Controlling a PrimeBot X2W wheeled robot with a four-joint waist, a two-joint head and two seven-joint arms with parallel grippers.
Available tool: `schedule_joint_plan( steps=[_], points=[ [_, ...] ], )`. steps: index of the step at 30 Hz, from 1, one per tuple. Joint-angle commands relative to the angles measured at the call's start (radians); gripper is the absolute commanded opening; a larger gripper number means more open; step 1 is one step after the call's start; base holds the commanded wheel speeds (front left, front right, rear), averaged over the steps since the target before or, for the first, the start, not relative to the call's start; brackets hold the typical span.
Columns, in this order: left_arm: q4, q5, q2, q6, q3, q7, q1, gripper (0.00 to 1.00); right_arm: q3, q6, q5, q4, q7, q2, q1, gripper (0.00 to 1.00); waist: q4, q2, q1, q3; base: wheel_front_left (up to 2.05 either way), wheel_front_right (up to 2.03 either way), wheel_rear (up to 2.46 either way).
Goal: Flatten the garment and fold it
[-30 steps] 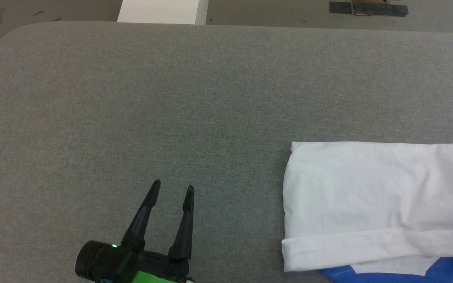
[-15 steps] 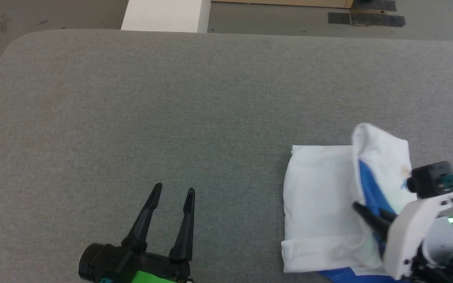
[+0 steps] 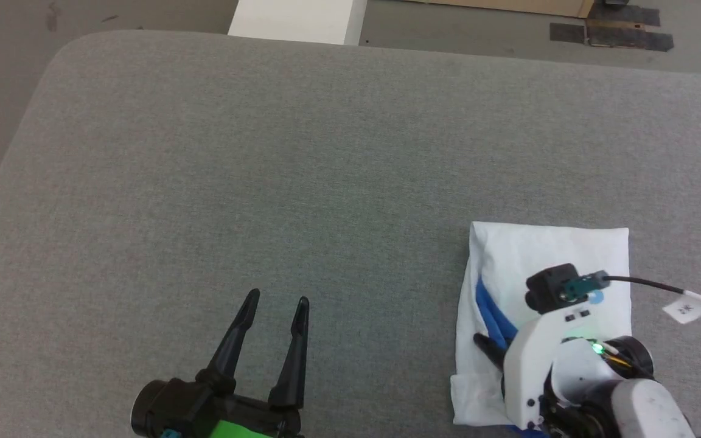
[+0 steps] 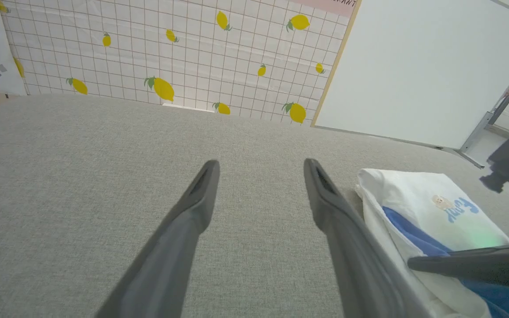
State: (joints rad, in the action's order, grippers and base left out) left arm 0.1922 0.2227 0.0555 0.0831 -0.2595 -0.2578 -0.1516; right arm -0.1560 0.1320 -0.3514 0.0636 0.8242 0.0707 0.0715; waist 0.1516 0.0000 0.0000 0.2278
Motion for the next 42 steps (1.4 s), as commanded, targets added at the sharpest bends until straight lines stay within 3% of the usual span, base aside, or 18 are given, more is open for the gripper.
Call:
schedule_joint_plan(
  steps=[1, 3, 6, 7, 12, 17, 22, 27, 33, 42],
  points=[
    [-0.005, 0.007, -0.005, 0.002, -0.002, -0.004, 0.020, 1.00, -0.006, -0.001, 0.025, -0.034, -0.015, -0.008, 0.026, 0.00, 0.005, 0.0000, 0.0000, -0.003, 0.00, 0.00, 0.00],
    [-0.009, 0.011, -0.005, 0.001, -0.007, -0.004, 0.023, 1.00, -0.013, -0.001, 0.054, -0.091, -0.026, -0.013, 0.041, 0.00, 0.007, 0.0000, 0.0000, -0.006, 0.00, 0.00, 0.00],
    [-0.013, 0.016, -0.005, -0.002, -0.012, -0.004, 0.027, 1.00, -0.023, -0.001, 0.074, -0.154, -0.030, -0.017, 0.059, 0.65, 0.005, 0.0000, 0.0000, -0.009, 0.00, 0.00, 0.00],
    [-0.013, 0.018, -0.005, -0.003, -0.012, -0.004, 0.028, 1.00, -0.028, -0.001, 0.075, -0.167, -0.036, -0.018, 0.067, 1.00, 0.003, 0.0000, 0.0000, -0.010, 0.00, 0.00, 0.00],
    [-0.016, 0.021, -0.005, -0.005, -0.006, -0.004, 0.022, 1.00, -0.046, -0.001, 0.013, -0.146, -0.066, -0.020, 0.091, 1.00, -0.025, 0.0000, 0.0000, -0.017, 0.00, 0.00, 0.00],
    [-0.017, 0.018, -0.005, -0.003, 0.002, -0.004, 0.019, 1.00, -0.006, -0.001, -0.053, -0.008, -0.047, -0.009, 0.071, 1.00, -0.053, 0.0000, 0.0000, -0.019, 0.00, 0.00, 0.00],
    [-0.010, 0.014, -0.005, -0.001, 0.008, -0.004, 0.019, 1.00, 0.159, -0.001, -0.063, 0.182, -0.032, 0.053, 0.000, 1.00, -0.071, 0.0000, 0.0000, -0.006, 0.00, 0.00, 0.00],
    [-0.008, 0.012, -0.005, 0.000, 0.007, -0.004, 0.023, 1.00, 0.320, -0.001, -0.076, 0.286, -0.008, 0.074, -0.084, 1.00, -0.080, 0.0000, 0.0000, 0.016, 0.00, 0.00, 0.00],
    [-0.011, 0.012, -0.005, 0.001, 0.000, -0.004, 0.041, 1.00, 0.360, -0.001, -0.106, 0.258, 0.025, 0.046, -0.134, 1.00, -0.079, 0.0000, 0.0000, 0.043, 0.00, 0.00, 0.00],
    [-0.028, -0.001, -0.005, 0.010, -0.015, -0.004, 0.066, 1.00, 0.354, -0.001, -0.082, 0.089, 0.008, 0.019, -0.086, 1.00, -0.032, 0.0000, 0.0000, 0.062, 0.00, 0.00, 0.00]
  ],
)
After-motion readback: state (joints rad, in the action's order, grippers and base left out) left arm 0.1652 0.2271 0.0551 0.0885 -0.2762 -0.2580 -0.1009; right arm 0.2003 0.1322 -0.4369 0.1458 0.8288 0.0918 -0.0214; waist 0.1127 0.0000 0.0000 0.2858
